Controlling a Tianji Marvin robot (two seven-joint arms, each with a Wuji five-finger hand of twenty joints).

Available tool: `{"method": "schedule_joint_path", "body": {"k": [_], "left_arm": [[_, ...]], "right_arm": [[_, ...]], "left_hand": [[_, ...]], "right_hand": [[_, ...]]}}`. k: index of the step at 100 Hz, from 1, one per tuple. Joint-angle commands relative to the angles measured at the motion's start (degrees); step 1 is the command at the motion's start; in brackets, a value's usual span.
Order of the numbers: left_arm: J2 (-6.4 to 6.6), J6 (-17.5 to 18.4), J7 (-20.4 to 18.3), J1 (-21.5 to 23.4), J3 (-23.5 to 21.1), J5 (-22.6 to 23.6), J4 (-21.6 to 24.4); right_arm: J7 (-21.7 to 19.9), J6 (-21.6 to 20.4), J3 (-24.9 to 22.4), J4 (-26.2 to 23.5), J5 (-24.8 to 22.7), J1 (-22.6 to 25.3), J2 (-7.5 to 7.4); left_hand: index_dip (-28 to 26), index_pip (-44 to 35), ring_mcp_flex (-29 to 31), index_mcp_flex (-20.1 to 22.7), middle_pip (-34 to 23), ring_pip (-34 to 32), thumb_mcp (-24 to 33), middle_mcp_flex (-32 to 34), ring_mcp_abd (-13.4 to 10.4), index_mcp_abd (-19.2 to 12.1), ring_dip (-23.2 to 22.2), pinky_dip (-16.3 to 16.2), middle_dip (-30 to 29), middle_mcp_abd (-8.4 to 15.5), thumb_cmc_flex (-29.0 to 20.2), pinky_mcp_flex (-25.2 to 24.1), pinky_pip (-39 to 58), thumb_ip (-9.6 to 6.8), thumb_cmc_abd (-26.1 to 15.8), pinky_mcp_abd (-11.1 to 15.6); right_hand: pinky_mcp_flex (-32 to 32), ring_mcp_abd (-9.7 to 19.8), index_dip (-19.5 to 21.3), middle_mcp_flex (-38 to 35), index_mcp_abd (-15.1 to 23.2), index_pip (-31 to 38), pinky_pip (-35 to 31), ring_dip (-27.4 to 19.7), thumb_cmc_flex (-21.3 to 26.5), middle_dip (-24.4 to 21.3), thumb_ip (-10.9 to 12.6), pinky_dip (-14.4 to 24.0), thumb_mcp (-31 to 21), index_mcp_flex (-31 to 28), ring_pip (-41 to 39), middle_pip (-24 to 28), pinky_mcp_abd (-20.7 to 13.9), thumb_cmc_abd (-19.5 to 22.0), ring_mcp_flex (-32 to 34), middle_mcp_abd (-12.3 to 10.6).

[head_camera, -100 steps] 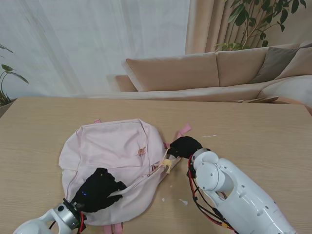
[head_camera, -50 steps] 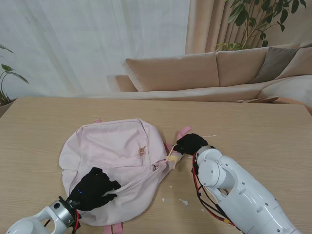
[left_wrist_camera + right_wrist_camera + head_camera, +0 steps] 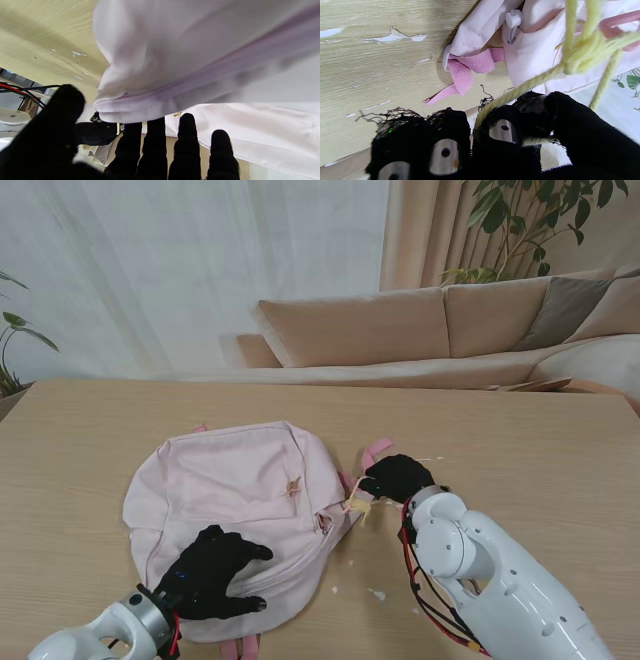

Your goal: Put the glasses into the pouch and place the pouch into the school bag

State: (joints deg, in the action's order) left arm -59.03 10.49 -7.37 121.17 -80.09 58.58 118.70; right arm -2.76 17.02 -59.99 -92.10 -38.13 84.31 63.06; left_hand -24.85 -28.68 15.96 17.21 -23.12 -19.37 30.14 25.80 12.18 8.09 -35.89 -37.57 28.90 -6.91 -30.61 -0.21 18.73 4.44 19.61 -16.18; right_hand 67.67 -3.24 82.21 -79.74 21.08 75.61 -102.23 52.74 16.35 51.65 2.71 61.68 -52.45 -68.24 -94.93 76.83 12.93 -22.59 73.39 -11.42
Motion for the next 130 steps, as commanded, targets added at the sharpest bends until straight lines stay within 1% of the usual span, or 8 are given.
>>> {"method": "schedule_joint_path", "body": {"k": [1, 39, 65, 75, 83, 93, 107, 130], "left_arm": [[-0.82, -0.78, -0.50, -1.60, 2.17, 2.10, 1.18], [-0.74, -21.89, -2.82, -14.66, 19.39, 3.94, -1.60], [-0.40, -33.03, -8.33, -20.17, 27.56, 11.16, -3.53], [-0.61, -34.60, -5.66, -21.68, 29.35, 7.71, -5.38], [-0.71, -35.25, -4.56, -22.46, 30.32, 6.72, -6.29], [-0.84, -35.44, -3.24, -23.07, 30.89, 6.15, -7.30], [-1.13, -34.34, -0.08, -22.41, 30.11, 5.43, -8.49], [-1.10, -23.79, 4.74, -16.73, 22.88, 5.86, -9.52]], "right_arm": [[-0.47, -0.50, 0.21, -0.96, -0.09, 0.90, 0.12], [0.15, -1.77, -0.20, -2.14, -0.22, 2.17, 0.15], [0.53, -2.49, -0.54, -2.44, 0.28, 2.65, 0.23], [0.60, -2.77, -0.59, -2.54, 0.34, 2.75, 0.24], [0.69, -2.95, -0.52, -2.61, 0.42, 2.81, 0.25], [0.74, -3.03, -0.42, -2.55, 0.41, 2.77, 0.26], [0.59, -2.80, -0.50, -2.65, 0.30, 2.80, 0.22], [0.13, -1.66, -1.43, -2.49, 0.23, 2.61, 0.18]], "left_hand": [[0.97, 1.46, -1.56, -0.74, 0.91, 1.14, -1.25, -0.85, -0.13, 1.23, 0.81, -1.01, -1.06, -1.08, 2.51, 0.28, -2.48, -0.32, -1.21, -0.18], [-0.21, -1.65, 2.64, 6.44, -1.27, -1.13, -6.26, 5.80, 1.84, 1.18, -1.00, -3.92, -0.38, -2.65, 2.58, 1.78, -5.22, -0.41, -2.49, -0.67], [-15.82, -20.33, 7.47, 10.66, -12.44, -8.60, -4.44, 14.84, 1.27, -1.24, -4.97, -7.06, 9.02, -0.82, -3.74, 4.24, -4.50, -2.02, -4.05, -1.03], [-11.82, -22.72, 9.10, 14.45, -11.93, -11.80, -5.02, 19.28, 1.48, -3.53, -5.43, -8.60, 8.20, -1.51, -20.30, 4.93, -3.98, 0.91, -2.21, -1.02], [-5.78, -20.46, 12.15, 18.08, -8.00, -14.98, -7.31, 25.42, 1.39, -3.68, -5.75, -10.12, 15.48, -1.24, -31.64, 6.52, -2.93, 2.15, -2.89, -1.15], [-4.96, -22.60, 15.46, 20.50, -11.44, -20.92, -8.29, 29.45, 1.41, -5.91, -8.07, -12.39, 19.30, -0.77, -38.58, 8.79, -0.36, 1.72, -3.07, -0.87], [-27.53, -31.82, 16.15, 22.82, -26.52, -33.22, -6.59, 27.80, 1.80, -16.82, -16.14, -16.92, 29.06, 0.53, -38.04, 7.55, 12.24, -0.23, -7.83, 0.31], [-43.19, -38.17, 17.50, 26.93, -38.79, -45.21, -4.70, 28.29, 3.86, -16.31, -25.09, -11.49, 33.23, -0.74, -36.20, 3.41, 39.28, -3.80, -10.89, 0.87]], "right_hand": [[2.46, 0.33, 0.79, -3.18, -0.19, 1.28, -17.75, 1.11, -2.67, 0.51, 1.67, 0.93, -0.78, -2.67, -3.95, 2.47, -2.92, 1.99, 1.67, -0.22], [2.46, 0.40, 0.79, -3.19, -0.19, 1.28, -17.75, 1.10, -2.62, 0.51, 1.70, 0.95, -0.82, -2.67, -3.92, 2.47, -2.95, 1.96, 1.67, -0.21], [2.46, 0.37, 0.79, -3.18, -0.19, 1.28, -17.75, 1.11, -2.64, 0.52, 1.72, 0.97, -0.86, -2.67, -3.94, 2.48, -2.93, 1.87, 1.67, -0.14], [2.46, 0.41, 0.79, -3.19, -0.19, 1.28, -17.75, 1.11, -2.67, 0.53, 1.72, 0.98, -0.86, -2.67, -3.94, 2.49, -2.94, 1.92, 1.68, -0.14], [2.46, 0.38, 0.79, -3.19, -0.19, 1.28, -17.75, 1.13, -2.64, 0.53, 1.73, 1.00, -0.88, -2.67, -3.98, 2.51, -2.93, 1.94, 1.67, -0.13], [2.46, 0.48, 0.79, -3.18, -0.19, 1.28, -17.75, 1.12, -2.64, 0.54, 1.72, 1.02, -0.87, -2.67, -3.97, 2.52, -2.96, 1.93, 1.68, -0.22], [2.48, 0.44, 0.80, -3.18, 0.13, 1.19, -17.75, 1.13, -2.76, 0.55, 1.74, 1.00, -0.85, -2.57, -3.98, 2.52, -3.06, 1.90, 1.67, -0.20], [2.47, 0.44, 0.81, -3.19, 0.02, 1.18, -17.75, 1.14, -2.72, 0.55, 1.85, 1.00, -0.95, -2.65, -3.98, 2.51, -3.01, 1.73, 1.67, -0.20]]}}
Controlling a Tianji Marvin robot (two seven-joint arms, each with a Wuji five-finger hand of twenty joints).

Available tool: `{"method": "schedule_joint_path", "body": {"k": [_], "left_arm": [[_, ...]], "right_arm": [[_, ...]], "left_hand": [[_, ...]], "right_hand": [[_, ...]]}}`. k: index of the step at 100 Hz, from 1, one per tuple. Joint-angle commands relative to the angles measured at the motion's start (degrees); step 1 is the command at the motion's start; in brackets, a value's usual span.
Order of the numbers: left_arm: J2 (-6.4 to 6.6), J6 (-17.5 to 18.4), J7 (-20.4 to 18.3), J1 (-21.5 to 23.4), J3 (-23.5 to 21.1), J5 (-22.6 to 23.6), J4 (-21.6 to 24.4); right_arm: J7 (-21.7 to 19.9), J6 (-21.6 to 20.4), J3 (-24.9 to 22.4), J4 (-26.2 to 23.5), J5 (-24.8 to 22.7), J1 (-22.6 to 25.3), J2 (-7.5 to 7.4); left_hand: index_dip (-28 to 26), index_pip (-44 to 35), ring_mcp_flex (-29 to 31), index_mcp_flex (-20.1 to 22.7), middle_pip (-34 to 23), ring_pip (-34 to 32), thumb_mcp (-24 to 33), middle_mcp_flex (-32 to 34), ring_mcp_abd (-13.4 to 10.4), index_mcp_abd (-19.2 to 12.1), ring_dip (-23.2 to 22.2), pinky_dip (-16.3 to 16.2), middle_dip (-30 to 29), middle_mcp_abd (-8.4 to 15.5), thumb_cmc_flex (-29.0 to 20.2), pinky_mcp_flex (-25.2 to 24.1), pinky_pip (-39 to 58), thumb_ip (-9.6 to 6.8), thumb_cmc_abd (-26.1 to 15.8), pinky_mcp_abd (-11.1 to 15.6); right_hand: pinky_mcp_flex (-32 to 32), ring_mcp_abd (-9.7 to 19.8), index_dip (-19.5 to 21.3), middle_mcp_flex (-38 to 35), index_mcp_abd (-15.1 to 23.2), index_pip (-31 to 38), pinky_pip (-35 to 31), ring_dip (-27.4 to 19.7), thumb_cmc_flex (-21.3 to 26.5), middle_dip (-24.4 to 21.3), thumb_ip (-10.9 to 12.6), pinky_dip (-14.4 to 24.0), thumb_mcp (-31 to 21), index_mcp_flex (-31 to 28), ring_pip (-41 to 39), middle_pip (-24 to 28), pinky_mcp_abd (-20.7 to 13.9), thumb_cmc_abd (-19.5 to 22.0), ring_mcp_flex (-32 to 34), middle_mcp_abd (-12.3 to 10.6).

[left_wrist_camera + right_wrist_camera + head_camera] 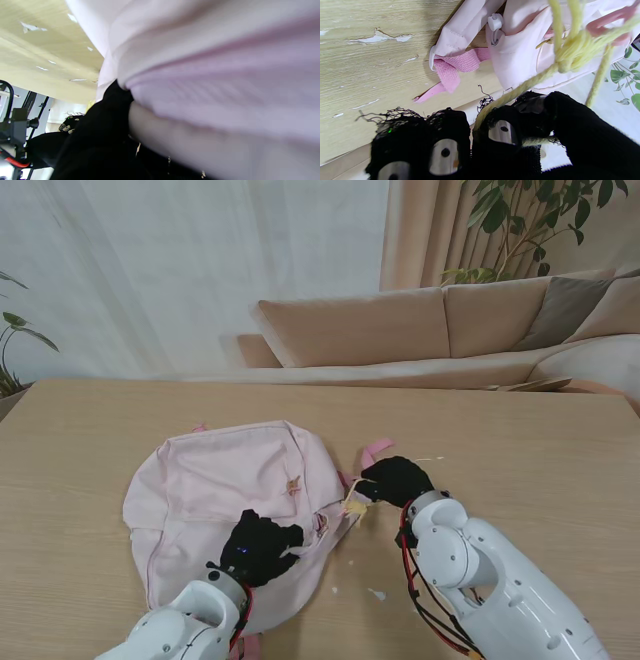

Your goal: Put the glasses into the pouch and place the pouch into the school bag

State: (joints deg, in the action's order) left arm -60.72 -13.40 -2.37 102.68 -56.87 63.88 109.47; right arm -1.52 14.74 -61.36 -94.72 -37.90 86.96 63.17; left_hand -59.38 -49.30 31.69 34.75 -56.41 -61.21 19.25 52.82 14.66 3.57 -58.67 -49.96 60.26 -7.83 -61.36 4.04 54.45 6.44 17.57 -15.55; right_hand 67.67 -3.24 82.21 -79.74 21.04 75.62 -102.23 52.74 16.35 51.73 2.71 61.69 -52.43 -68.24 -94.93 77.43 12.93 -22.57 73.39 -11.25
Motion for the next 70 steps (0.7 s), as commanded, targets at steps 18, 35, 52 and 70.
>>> {"method": "schedule_joint_path", "body": {"k": [18, 35, 52, 70], "left_arm": [[1.12, 10.94, 0.98, 7.04, -6.59, 1.93, -0.04], [1.46, 19.88, 2.35, 11.60, -12.14, 3.61, 0.70], [1.63, 27.69, 4.11, 14.68, -16.92, 4.95, 1.12], [1.52, 31.59, 3.99, 17.42, -20.59, 4.59, 2.61]], "right_arm": [[-1.81, 2.06, 1.13, 2.70, 0.96, -2.91, 0.18], [-2.76, 2.25, 3.17, 6.29, 2.67, -6.85, 0.35], [-2.81, 3.63, 5.96, 10.18, 3.89, -11.27, 0.83], [-2.24, 5.29, 8.27, 14.34, 5.44, -15.30, 1.55]], "left_hand": [[-10.32, -18.74, 3.02, 10.73, -7.71, -4.85, 8.06, 1.88, 2.01, -10.95, -3.38, 1.59, 1.77, -1.38, -5.34, 0.22, 6.03, -6.30, -8.33, -0.83], [-10.98, -18.74, 3.63, 11.69, -7.76, -4.47, 9.02, 2.42, 1.85, -10.94, -3.35, 2.27, 1.48, -0.74, -5.07, 0.42, 6.24, -6.14, -7.72, -1.12], [-11.79, -18.58, 4.38, 12.17, -7.72, -4.23, 10.36, 2.84, 1.49, -11.34, -3.37, 3.31, 1.30, -0.40, -4.19, 1.27, 6.03, -5.86, -7.21, -1.61], [-12.04, -18.48, 4.61, 12.29, -7.72, -4.20, 10.55, 2.94, 1.55, -11.53, -3.43, 3.60, 1.29, -0.28, -4.09, 1.56, 6.00, -5.80, -7.10, -1.86]], "right_hand": [[2.44, 0.44, 0.82, -3.19, 0.04, 1.16, -17.75, 1.13, -2.60, 0.47, 1.79, 1.02, -0.91, -2.65, -3.97, 1.91, -2.86, 2.06, 1.67, -0.37], [2.44, 0.19, 0.87, -3.19, -0.20, 1.34, -17.75, 1.13, -2.59, 0.47, 1.90, 1.06, -1.25, -2.73, -3.98, 1.93, -2.75, 2.16, 1.66, -0.26], [2.44, 0.28, 0.93, -3.18, -0.10, 1.42, -17.75, 1.15, -2.75, 0.50, 2.11, 1.11, -1.56, -2.79, -4.03, 1.99, -2.81, 2.24, 1.67, -0.34], [2.45, 0.24, 0.97, -3.18, -0.11, 1.45, -17.75, 1.17, -2.78, 0.52, 2.18, 1.17, -1.59, -2.80, -4.08, 2.02, -2.89, 2.29, 1.66, -0.36]]}}
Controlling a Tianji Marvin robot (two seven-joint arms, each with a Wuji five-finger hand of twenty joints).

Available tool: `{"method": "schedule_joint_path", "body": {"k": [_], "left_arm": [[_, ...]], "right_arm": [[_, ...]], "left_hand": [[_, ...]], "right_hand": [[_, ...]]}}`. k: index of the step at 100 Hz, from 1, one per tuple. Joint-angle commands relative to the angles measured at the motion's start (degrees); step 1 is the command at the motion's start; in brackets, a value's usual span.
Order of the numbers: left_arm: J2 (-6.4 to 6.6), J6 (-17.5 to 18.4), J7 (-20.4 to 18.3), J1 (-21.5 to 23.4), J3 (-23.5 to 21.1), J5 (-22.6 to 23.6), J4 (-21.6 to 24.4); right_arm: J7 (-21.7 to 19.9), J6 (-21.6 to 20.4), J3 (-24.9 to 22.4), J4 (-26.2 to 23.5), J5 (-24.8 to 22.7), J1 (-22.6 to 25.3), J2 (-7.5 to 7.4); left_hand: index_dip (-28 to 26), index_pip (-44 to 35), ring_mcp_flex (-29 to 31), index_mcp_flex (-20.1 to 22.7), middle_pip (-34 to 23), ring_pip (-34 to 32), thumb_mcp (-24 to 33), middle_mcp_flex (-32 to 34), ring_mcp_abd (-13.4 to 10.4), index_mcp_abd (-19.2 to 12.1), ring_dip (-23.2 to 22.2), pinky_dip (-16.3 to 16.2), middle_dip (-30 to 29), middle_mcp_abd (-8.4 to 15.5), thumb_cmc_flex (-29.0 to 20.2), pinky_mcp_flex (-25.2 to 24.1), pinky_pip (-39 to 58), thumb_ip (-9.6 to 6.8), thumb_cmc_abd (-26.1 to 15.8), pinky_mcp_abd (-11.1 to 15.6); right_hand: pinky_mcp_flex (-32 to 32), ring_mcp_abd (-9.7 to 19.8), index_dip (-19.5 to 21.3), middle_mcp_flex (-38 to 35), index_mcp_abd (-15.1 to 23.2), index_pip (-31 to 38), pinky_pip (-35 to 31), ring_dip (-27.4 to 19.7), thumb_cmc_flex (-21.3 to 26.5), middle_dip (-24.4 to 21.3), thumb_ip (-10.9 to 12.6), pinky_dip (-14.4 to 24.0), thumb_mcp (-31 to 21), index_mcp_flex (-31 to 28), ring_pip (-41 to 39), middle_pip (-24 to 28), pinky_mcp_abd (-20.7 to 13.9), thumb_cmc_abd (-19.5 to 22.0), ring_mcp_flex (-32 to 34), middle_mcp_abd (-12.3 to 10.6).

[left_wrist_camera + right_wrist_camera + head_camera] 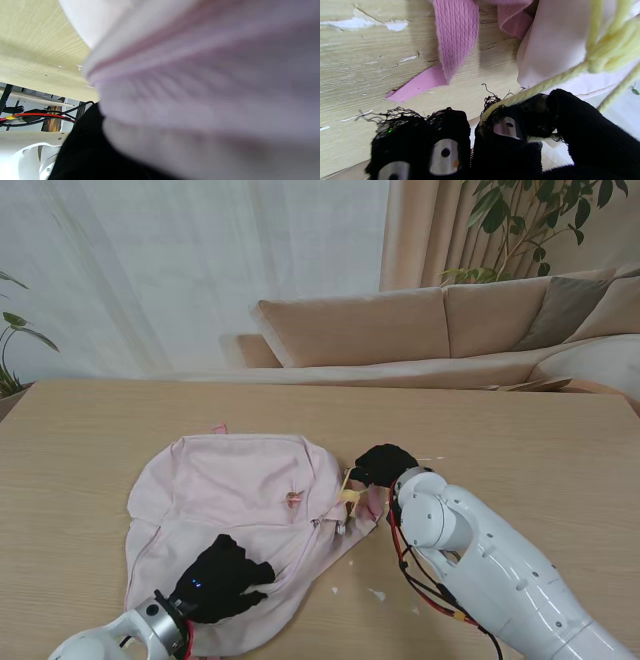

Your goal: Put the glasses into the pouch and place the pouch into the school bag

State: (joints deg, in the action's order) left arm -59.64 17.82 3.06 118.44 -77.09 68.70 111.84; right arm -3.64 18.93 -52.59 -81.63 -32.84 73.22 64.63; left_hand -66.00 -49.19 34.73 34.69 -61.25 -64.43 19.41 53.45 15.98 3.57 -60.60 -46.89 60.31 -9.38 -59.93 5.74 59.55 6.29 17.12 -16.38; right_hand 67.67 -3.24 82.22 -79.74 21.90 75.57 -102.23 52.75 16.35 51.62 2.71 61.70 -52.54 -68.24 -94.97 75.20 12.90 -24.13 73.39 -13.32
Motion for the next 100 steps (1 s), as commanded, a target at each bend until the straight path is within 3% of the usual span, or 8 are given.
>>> {"method": "schedule_joint_path", "body": {"k": [1, 36, 46, 55, 68, 81, 93, 100], "left_arm": [[0.43, 0.45, -1.51, 1.79, -0.51, -0.32, 0.35], [-0.02, -3.83, -3.33, 0.97, 0.17, -4.27, 0.18], [-0.22, -5.40, -3.20, -0.27, 1.44, -6.40, -0.51], [-0.28, -6.57, -4.79, -0.99, 2.00, -8.35, -0.33], [-0.31, -8.11, -5.90, -2.03, 2.65, -9.29, -0.11], [-0.37, -8.70, -5.39, -3.02, 2.92, -8.93, -0.24], [-0.24, -9.07, -7.20, -3.58, 2.62, -8.69, 0.42], [-0.15, -9.25, -8.39, -4.00, 2.52, -8.81, 0.77]], "right_arm": [[-0.07, 1.16, -0.38, 1.50, 0.46, -1.77, 0.13], [1.31, 1.33, 1.57, 4.99, 1.73, -4.44, 0.92], [0.19, 1.13, 0.98, 3.27, 0.24, -3.48, 0.29], [-0.42, 0.50, -0.27, 1.22, -1.09, -1.79, -0.21], [-3.61, -0.73, -2.60, -3.24, -4.42, 1.19, -1.61], [-7.74, -2.43, -5.03, -8.19, -9.17, 4.40, -3.10], [-10.95, -3.87, -6.85, -12.08, -13.35, 7.07, -4.10], [-11.82, -4.70, -7.70, -13.71, -15.47, 8.39, -4.41]], "left_hand": [[-5.42, -18.59, 1.57, 12.35, -2.88, -0.98, 10.39, 2.32, 0.24, -11.53, -1.50, 0.53, 1.24, 1.27, -5.52, -0.14, 0.91, -5.66, -6.65, -1.04], [-3.56, -15.82, -0.43, 8.26, 2.20, 4.96, 7.65, 0.00, -0.26, -11.46, 0.74, 2.53, 0.48, 2.83, -7.28, -1.08, -1.49, -4.85, -6.60, -0.66], [12.37, -9.49, -4.76, -0.64, 16.60, 15.84, 2.93, -3.00, -0.43, -9.00, 8.84, 5.28, -3.03, 3.42, -10.48, -2.47, -6.20, -1.56, -2.94, -0.27], [27.64, -4.03, -10.70, -10.57, 33.63, 25.08, 0.96, -8.02, -1.55, -4.43, 15.31, 7.22, -2.80, 1.44, -8.07, -4.92, -11.98, -1.21, -0.76, 0.45], [35.79, 8.51, -17.41, -17.11, 29.69, 33.49, 10.93, -23.92, -3.66, -0.77, 19.06, 6.57, -23.85, 2.84, 7.83, -7.46, -21.20, -2.83, -3.69, 1.27], [39.16, 14.67, -20.21, -20.09, 33.82, 39.68, 14.21, -28.46, -4.63, -0.55, 22.13, 7.18, -29.35, 3.39, 11.43, -7.79, -28.14, -3.97, -2.59, 1.37], [42.04, 19.01, -23.28, -23.00, 37.87, 45.64, 15.75, -32.55, -5.28, -0.39, 25.46, 8.06, -32.57, 4.22, 14.22, -8.38, -35.28, -3.99, -0.86, 1.78], [43.09, 20.67, -24.62, -23.79, 39.72, 48.92, 16.44, -34.14, -5.31, -0.45, 27.33, 8.73, -34.16, 4.35, 16.00, -8.30, -40.40, -3.97, 0.19, 1.84]], "right_hand": [[2.44, 0.23, 0.96, -3.18, -0.97, 1.51, -17.75, 1.17, -2.82, 0.63, 2.17, 1.16, -1.46, -2.80, -4.04, 4.25, -2.86, 3.86, 1.66, 1.72], [2.70, -1.12, -0.47, -3.22, 0.11, -3.03, -17.75, -1.27, -3.96, -1.93, -0.50, -1.62, 0.49, 2.43, 0.42, -2.25, -5.81, 1.91, 1.70, 2.47], [2.89, -3.14, -17.04, 4.44, -4.47, -10.80, -17.75, -9.21, -4.22, -5.95, -3.77, -6.44, 1.82, 13.84, 12.70, -14.51, -9.92, -0.47, 1.70, 8.26], [2.46, -4.81, -30.07, 13.17, -7.09, -16.68, -17.75, -14.35, -3.15, -13.11, -4.70, -10.84, 2.99, 22.51, 22.11, -23.24, -10.06, -2.78, 1.64, 12.86], [1.64, -4.47, -47.45, 23.22, -12.69, -37.26, -17.75, -14.67, -2.77, -18.98, -3.37, -18.57, 6.19, 32.67, 27.48, -26.85, -10.53, -2.98, -2.42, 11.71], [0.60, -2.80, -55.84, 32.61, -9.47, -44.82, -15.50, -12.84, 0.27, -19.83, -4.75, -22.95, 6.33, 42.05, 28.62, -28.15, -10.20, -8.75, -8.45, 10.63], [-7.34, -2.39, -63.11, 42.61, -6.09, -48.10, -11.57, -11.92, 4.00, -23.36, -6.00, -21.17, 7.37, 49.64, 32.56, -33.64, -8.84, -11.66, -16.19, 10.76], [-17.32, -4.03, -67.20, 48.20, -4.98, -48.25, -3.20, -13.43, 5.40, -28.05, -6.16, -15.35, 7.71, 52.89, 40.51, -37.96, -3.34, -12.54, -22.39, 11.45]]}}
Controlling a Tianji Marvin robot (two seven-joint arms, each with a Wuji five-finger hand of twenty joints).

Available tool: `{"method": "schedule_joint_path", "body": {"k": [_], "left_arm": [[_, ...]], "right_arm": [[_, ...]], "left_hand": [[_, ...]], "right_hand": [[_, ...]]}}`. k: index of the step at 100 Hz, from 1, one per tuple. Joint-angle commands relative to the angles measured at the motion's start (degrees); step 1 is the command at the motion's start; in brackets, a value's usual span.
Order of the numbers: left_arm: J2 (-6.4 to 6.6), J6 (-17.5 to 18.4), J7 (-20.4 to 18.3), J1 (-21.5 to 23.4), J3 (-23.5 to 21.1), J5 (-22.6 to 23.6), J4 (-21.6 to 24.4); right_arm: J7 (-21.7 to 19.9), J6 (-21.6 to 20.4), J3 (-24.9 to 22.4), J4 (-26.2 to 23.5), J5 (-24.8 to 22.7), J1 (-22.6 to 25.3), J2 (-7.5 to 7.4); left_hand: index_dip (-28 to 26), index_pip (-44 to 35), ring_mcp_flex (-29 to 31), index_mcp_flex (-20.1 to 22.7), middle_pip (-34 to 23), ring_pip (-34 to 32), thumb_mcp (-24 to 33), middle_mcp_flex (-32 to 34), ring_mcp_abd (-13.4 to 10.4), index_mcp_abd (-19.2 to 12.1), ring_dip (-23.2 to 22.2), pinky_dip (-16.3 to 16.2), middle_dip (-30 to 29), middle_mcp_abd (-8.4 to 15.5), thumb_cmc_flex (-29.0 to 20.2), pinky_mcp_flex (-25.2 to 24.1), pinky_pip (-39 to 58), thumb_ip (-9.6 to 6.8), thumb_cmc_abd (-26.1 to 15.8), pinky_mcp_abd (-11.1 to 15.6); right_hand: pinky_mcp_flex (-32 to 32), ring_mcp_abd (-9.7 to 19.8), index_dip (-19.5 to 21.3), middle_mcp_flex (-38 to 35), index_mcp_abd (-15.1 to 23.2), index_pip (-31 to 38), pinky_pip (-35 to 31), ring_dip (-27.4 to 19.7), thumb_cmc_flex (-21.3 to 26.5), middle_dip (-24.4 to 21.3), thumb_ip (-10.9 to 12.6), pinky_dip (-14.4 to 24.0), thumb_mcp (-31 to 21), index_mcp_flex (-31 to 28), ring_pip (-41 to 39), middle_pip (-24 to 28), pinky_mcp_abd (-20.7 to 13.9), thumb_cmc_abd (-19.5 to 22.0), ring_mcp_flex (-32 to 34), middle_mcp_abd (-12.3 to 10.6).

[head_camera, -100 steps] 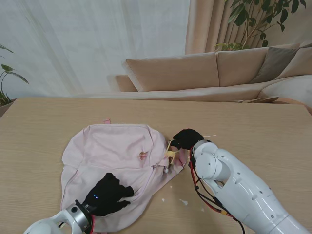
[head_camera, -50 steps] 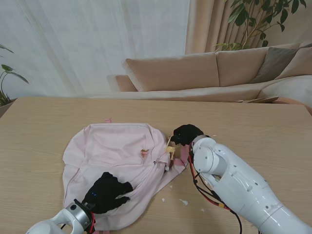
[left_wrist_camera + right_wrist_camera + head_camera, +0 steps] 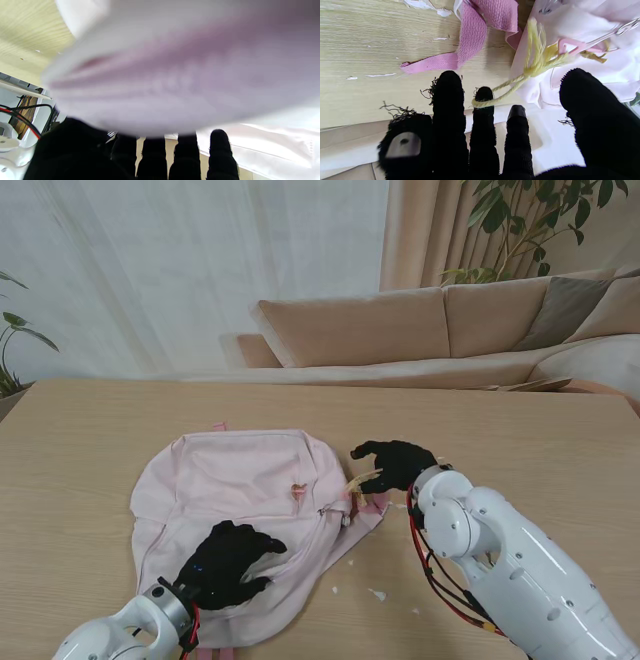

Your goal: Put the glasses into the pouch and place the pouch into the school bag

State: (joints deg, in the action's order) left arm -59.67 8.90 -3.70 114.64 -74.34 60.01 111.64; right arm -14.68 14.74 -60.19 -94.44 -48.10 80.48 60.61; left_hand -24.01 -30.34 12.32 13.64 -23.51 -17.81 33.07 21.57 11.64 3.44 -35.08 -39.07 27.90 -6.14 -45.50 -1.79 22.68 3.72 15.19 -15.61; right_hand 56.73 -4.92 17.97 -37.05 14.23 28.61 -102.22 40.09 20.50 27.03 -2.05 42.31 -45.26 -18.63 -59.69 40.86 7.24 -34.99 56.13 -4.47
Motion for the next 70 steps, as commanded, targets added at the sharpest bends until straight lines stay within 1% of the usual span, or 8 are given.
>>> {"method": "schedule_joint_path", "body": {"k": [1, 10, 26, 35, 47, 51, 62, 70], "left_arm": [[-0.10, -0.32, -1.84, -0.27, -0.26, -0.10, 1.03], [0.00, -0.25, -3.43, -0.63, -0.76, -0.40, 1.53], [-0.33, 0.47, -3.85, -0.77, -2.32, -5.24, 2.03], [-0.63, 0.57, -4.12, -0.63, -3.49, -9.21, 2.74], [-0.96, 0.15, -3.90, -0.75, -4.73, -11.40, 3.52], [-1.04, -0.18, -3.75, -0.90, -5.03, -11.72, 3.64], [-1.23, -0.77, -3.54, -1.15, -5.70, -13.08, 3.87], [-1.37, -0.96, -3.05, -1.17, -6.03, -13.47, 3.90]], "right_arm": [[-0.92, -0.65, -0.21, -1.13, -0.51, 1.30, -0.43], [-1.75, -1.76, -1.16, -3.01, -3.04, 2.89, -0.72], [-1.59, -3.80, -3.33, -6.67, -6.22, 6.39, -0.86], [-1.21, -3.92, -4.33, -8.69, -6.78, 8.31, -0.79], [0.71, -3.56, -5.49, -10.09, -4.39, 10.27, -0.41], [1.83, -3.45, -5.85, -10.12, -2.24, 10.68, -0.16], [4.88, -4.41, -6.80, -9.73, 1.79, 11.59, 0.47], [7.17, -5.91, -7.20, -9.19, 4.27, 12.12, 0.94]], "left_hand": [[1.33, 2.25, -2.39, -2.97, 2.39, 2.93, 2.97, -2.53, -0.98, -0.34, 2.17, 0.99, -2.09, 1.18, 2.07, -0.60, -4.58, -1.43, 2.29, 1.12], [2.29, 4.24, -3.97, -4.56, 5.05, 5.74, 2.66, -5.87, -1.17, -0.08, 3.62, 0.92, -3.98, 1.82, 5.12, -0.61, -9.34, -1.24, 2.99, 1.40], [2.98, 5.91, -4.47, -5.15, 6.94, 8.37, -0.20, -6.67, -1.04, 0.21, 4.50, 0.27, -5.14, 1.72, 12.07, -1.72, -11.42, -0.44, 1.90, 1.85], [3.19, 6.50, -4.63, -4.16, 7.08, 9.59, -3.37, -6.44, -1.06, -0.09, 4.43, -0.07, -5.20, 1.54, 12.96, -2.58, -12.14, -0.26, 0.15, 2.37], [3.23, 7.22, -4.48, -3.18, 7.73, 11.00, -8.16, -6.15, -0.93, -0.31, 4.23, -0.45, -5.38, 1.10, 12.30, -3.14, -12.74, -0.81, -1.83, 2.60], [3.25, 7.40, -4.55, -3.33, 7.87, 11.15, -8.75, -6.29, -0.88, -0.47, 4.17, -0.47, -5.42, 1.05, 11.97, -3.28, -12.86, -0.96, -2.05, 2.65], [3.34, 7.67, -4.60, -3.29, 7.96, 11.33, -8.96, -6.25, -0.91, -0.74, 4.14, -0.36, -5.44, 1.15, 11.65, -3.69, -13.12, -1.05, -2.21, 2.78], [3.33, 7.76, -4.47, -3.17, 7.95, 11.47, -9.09, -6.07, -0.85, -0.81, 4.13, -0.31, -5.41, 1.25, 11.46, -3.70, -13.20, -1.09, -2.27, 2.68]], "right_hand": [[-7.92, -2.58, -3.20, 6.21, 2.74, -1.30, -2.15, -1.15, 1.37, -3.99, -1.43, 4.70, 0.40, 3.53, 6.42, -4.26, 3.06, -1.75, -5.97, 2.69], [-24.00, -4.54, -4.82, 12.99, 2.07, -1.47, 11.11, -4.97, 1.50, -8.46, -1.60, 11.26, 0.19, 5.88, 17.75, -8.49, 8.57, -1.65, -15.68, 3.56], [-42.49, -6.24, -4.49, 18.26, -0.45, -1.59, 30.33, -12.94, -1.36, -10.59, -1.25, 8.72, 0.15, 6.32, 32.44, -10.86, 12.28, 1.18, -27.55, 4.04], [-46.98, -6.12, -3.30, 17.91, -1.33, -2.04, 36.93, -15.78, -3.82, -10.92, -0.51, 5.73, 2.86, 5.02, 36.63, -11.35, 13.14, 9.77, -30.20, 4.52], [-42.10, -8.59, -1.72, 15.31, -1.25, -4.61, 36.58, -16.36, -5.68, -11.48, 1.18, 4.12, 13.20, 3.81, 35.86, -12.97, 15.13, 23.35, -24.31, 5.63], [-40.40, -9.75, -1.72, 14.31, 0.28, -5.43, 36.57, -17.15, -6.15, -12.36, 1.28, 2.97, 14.56, 3.62, 36.30, -15.04, 15.93, 24.68, -22.67, 3.85], [-39.84, -10.96, -3.09, 10.93, 5.92, -8.01, 36.95, -19.58, -5.98, -15.38, 1.40, -1.12, 19.82, 5.27, 38.03, -22.82, 16.95, 31.81, -21.94, -5.74], [-38.67, -11.25, -3.98, 9.57, 6.69, -8.74, 34.97, -19.53, -5.19, -16.24, 1.58, -1.85, 22.96, 6.14, 36.86, -25.31, 17.48, 35.84, -20.40, -7.86]]}}
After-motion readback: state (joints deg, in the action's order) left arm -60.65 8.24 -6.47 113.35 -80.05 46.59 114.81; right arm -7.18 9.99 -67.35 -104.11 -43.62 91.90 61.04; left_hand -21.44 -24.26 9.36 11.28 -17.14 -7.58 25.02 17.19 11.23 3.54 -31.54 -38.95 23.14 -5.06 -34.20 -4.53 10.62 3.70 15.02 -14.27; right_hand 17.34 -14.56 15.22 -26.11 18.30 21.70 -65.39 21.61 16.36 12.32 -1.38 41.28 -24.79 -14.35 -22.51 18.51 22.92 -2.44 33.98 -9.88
